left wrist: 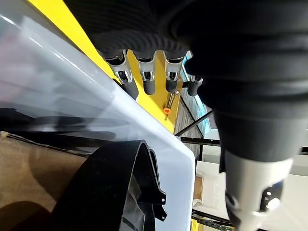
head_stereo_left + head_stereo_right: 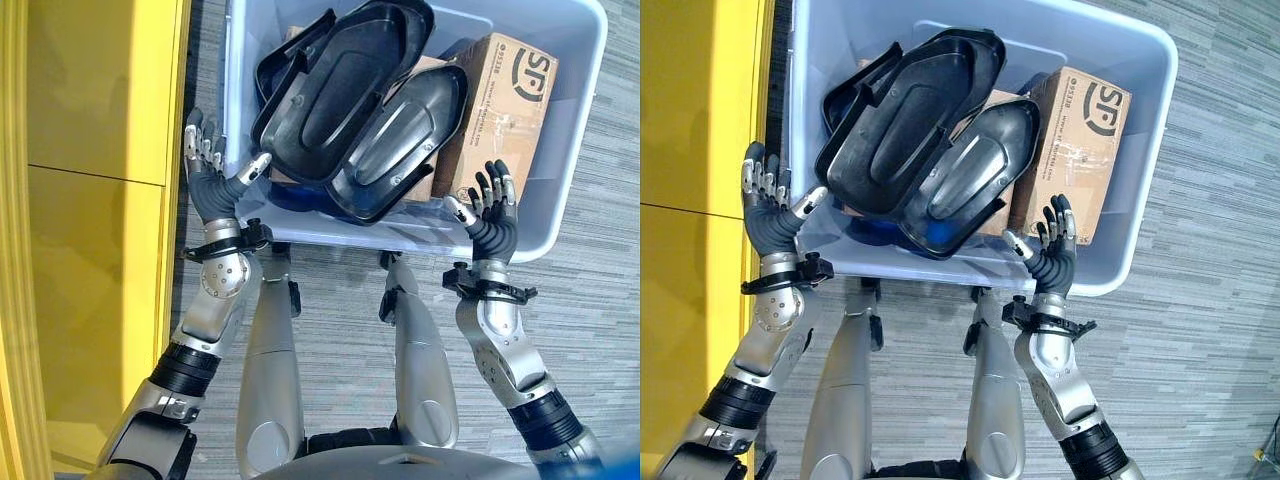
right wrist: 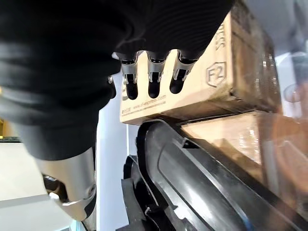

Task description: Move parts from the plastic box to the shelf.

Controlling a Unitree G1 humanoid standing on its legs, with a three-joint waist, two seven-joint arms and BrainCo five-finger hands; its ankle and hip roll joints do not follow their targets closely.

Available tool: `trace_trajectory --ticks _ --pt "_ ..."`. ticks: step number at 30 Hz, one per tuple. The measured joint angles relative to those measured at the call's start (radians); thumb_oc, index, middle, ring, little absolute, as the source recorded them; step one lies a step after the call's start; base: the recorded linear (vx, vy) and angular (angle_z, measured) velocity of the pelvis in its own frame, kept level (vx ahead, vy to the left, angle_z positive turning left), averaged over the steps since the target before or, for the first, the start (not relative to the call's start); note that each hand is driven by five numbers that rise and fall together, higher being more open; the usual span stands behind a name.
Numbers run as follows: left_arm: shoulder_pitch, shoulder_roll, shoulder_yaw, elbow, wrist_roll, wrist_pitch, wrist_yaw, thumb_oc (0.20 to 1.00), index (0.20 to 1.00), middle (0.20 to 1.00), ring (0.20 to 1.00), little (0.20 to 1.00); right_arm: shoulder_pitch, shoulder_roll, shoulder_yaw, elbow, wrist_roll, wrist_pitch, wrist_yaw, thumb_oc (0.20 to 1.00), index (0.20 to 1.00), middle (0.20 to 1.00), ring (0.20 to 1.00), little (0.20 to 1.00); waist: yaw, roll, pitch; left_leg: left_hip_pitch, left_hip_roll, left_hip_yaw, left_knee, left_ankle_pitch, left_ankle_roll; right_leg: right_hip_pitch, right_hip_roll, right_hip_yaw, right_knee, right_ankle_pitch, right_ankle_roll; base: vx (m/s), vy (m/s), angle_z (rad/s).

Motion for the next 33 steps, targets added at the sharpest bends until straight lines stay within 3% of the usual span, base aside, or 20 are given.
trace_trajectory --ticks 7,18,33 --pt "-0.001 0.001 -0.008 -0.005 -0.001 0.010 -0.007 1.000 1.000 1.000 1.000 1.000 -0.018 -0.030 0.114 -0.001 0.248 -0.020 0.051 1.000 1.000 1.000 1.000 1.000 0.005 0.000 0.000 0.000 0.000 0.002 0.000 0.000 0.000 0.000 0.000 0.001 -0.002 0.003 -0.001 0.00 0.000 0.00" --pt "-0.015 -0.002 -0.023 -0.005 -0.023 0.024 -0.009 1.000 1.000 1.000 1.000 1.000 -0.057 -0.064 0.104 -0.001 0.299 -0.023 0.080 1.000 1.000 1.000 1.000 1.000 0.027 0.001 0.000 0.011 0.001 0.011 -0.006 0.000 0.000 0.002 0.000 0.012 -0.001 0.003 -0.001 0.00 0.000 -0.01" --pt "-0.036 -0.004 -0.043 -0.003 -0.062 0.041 -0.009 1.000 1.000 1.000 1.000 1.000 -0.140 -0.047 0.152 0.097 0.438 -0.030 0.067 1.000 1.000 1.000 1.000 1.000 0.039 0.004 -0.002 0.017 0.000 0.010 -0.005 0.001 0.000 0.006 -0.001 0.011 0.006 0.002 -0.001 0.01 0.001 0.00"
